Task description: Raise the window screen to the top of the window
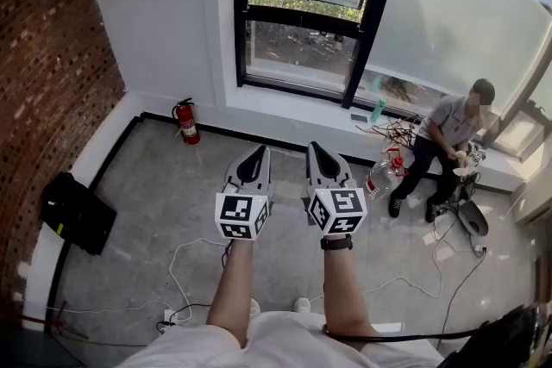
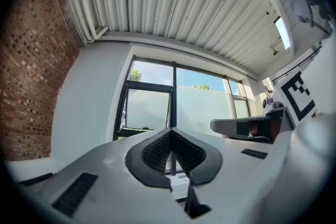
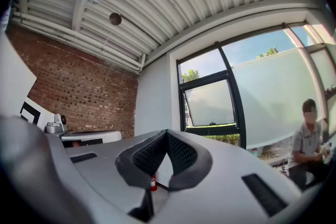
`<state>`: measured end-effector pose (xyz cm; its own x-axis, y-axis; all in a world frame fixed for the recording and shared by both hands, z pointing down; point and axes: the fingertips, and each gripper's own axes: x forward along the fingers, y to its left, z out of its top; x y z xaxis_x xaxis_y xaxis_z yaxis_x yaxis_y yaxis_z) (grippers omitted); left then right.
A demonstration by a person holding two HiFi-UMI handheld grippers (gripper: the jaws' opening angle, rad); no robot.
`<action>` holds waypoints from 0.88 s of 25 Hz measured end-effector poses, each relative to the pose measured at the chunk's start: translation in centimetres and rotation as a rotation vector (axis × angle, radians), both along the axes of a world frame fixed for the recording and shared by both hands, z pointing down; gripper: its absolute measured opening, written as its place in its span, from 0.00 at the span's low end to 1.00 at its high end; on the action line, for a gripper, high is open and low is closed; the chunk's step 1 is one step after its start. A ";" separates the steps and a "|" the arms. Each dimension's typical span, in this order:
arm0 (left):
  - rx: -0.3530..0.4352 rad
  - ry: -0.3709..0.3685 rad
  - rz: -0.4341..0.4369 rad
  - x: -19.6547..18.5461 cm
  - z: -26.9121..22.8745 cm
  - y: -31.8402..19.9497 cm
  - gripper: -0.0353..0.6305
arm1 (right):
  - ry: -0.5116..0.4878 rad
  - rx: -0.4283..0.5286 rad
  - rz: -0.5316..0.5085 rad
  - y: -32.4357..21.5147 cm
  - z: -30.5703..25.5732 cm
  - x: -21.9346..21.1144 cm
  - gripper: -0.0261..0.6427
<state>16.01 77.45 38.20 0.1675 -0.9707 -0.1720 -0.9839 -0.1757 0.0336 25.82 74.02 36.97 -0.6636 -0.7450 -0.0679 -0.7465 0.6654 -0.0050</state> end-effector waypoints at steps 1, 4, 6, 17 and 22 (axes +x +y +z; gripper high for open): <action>0.002 0.002 0.003 0.7 0.1 -0.2 0.05 | 0.002 -0.005 0.004 -0.3 0.3 0.9 0.04; 0.006 -0.003 0.011 2.8 0.4 -0.9 0.05 | 0.021 -0.010 0.017 -1.1 1.2 3.3 0.04; 0.005 -0.018 0.013 4.0 0.4 -1.4 0.05 | 0.031 -0.008 0.008 -1.4 1.4 4.1 0.04; 0.009 0.003 0.036 12.5 1.1 -4.4 0.05 | 0.075 0.015 -0.034 -2.5 1.6 9.9 0.04; -0.001 0.031 0.089 17.8 1.6 -5.5 0.05 | 0.006 0.003 -0.071 -2.5 1.4 14.6 0.04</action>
<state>33.85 71.96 39.79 0.2481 -0.9524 -0.1771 -0.9628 -0.2627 0.0639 40.40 71.51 38.36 -0.7153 -0.6958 -0.0655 -0.6973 0.7167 0.0016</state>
